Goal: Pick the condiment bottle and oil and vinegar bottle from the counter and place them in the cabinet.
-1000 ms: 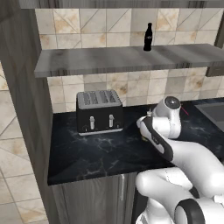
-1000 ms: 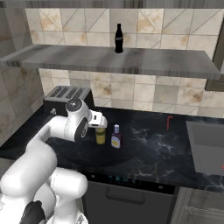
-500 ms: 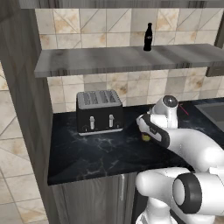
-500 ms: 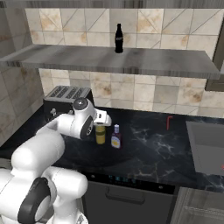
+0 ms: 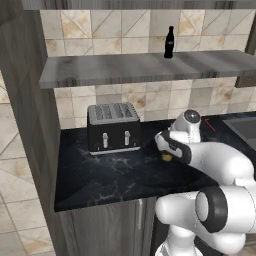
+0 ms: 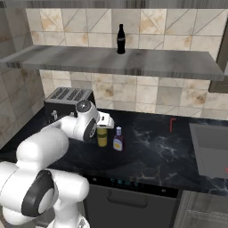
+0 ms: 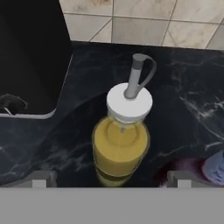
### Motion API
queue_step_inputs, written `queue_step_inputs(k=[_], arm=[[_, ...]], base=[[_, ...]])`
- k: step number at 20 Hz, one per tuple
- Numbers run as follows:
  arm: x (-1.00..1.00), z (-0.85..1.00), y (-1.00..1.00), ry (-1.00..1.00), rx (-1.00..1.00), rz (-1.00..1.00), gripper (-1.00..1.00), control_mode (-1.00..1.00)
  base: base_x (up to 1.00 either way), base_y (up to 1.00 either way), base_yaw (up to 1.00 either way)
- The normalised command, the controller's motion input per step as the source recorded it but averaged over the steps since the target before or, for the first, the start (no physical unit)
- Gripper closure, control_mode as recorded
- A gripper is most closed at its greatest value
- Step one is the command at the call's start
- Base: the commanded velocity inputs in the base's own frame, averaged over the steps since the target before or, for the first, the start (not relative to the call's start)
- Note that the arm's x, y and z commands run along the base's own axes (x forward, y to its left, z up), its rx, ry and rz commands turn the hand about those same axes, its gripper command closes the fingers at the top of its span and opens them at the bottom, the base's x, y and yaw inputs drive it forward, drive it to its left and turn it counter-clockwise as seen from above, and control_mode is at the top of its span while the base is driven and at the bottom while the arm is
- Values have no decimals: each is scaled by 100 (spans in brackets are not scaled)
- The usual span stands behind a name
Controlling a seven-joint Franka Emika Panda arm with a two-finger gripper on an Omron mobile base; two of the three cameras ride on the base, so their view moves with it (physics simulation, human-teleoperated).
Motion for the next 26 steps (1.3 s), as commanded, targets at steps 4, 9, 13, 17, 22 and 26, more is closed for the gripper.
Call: queue_step_inputs(k=[4, 9, 13, 17, 22, 26], arm=[[22, -16, 0, -3, 0, 0, -100, -100], [25, -9, 0, -4, 0, 0, -100, -100], [26, -9, -2, -3, 0, 0, -100, -100], [24, -9, -2, -4, 0, 0, -100, -100], [19, -11, -1, -3, 0, 0, -100, -100], [8, -8, 0, -3, 0, 0, 100, -100]], base=[[0, 0, 0], [0, 0, 0], [0, 0, 0], [0, 0, 0], [0, 0, 0], [0, 0, 0]])
